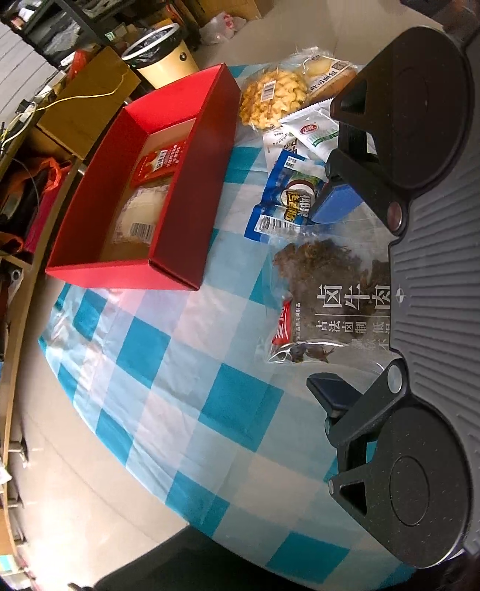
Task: Organize snacks
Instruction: 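Lower left tool onto brown beef-jerky packet while right tool approaches white Weilong packet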
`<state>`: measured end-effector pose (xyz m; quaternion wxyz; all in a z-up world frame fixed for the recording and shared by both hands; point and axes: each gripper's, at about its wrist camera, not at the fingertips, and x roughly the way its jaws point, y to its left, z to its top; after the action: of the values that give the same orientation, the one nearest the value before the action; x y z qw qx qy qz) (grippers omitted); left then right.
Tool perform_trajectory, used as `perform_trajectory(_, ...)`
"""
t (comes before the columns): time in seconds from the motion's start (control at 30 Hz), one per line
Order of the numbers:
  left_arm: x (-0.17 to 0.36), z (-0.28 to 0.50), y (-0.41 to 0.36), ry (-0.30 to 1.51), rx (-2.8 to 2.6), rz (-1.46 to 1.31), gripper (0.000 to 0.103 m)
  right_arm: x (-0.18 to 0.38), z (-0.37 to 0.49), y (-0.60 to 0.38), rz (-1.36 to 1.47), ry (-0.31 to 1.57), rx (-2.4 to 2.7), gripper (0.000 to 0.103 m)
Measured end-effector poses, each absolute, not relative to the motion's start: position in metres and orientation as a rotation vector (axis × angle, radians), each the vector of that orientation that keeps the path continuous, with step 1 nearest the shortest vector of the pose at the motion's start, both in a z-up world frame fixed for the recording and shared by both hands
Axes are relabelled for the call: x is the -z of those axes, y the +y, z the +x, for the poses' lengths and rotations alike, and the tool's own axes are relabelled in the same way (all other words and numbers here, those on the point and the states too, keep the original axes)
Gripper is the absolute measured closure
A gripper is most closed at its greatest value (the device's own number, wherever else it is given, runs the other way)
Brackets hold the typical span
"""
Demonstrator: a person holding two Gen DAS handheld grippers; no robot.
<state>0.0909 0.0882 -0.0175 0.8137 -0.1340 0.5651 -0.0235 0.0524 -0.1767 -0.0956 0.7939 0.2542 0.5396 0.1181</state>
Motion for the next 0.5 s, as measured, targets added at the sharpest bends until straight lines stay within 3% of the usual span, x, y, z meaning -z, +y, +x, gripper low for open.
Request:
perform_trajectory(0.13, 0.014, 0.087, 0.095, 1.195, 0.071, -0.315, 0.012, 0.097, 0.06, -0.192, 0.815, 1.16, -0.157, 0.003)
perform_trajectory(0.33, 0.01, 0.084, 0.105, 1.186, 0.105, -0.37, 0.011, 0.08, 0.089, -0.149, 0.702, 1.118, -0.074, 0.008)
perform_trajectory(0.5, 0.009, 0.082, 0.114, 1.181, 0.109, -0.403, 0.011, 0.084, 0.097, -0.122, 0.486, 1.146, -0.027, 0.028)
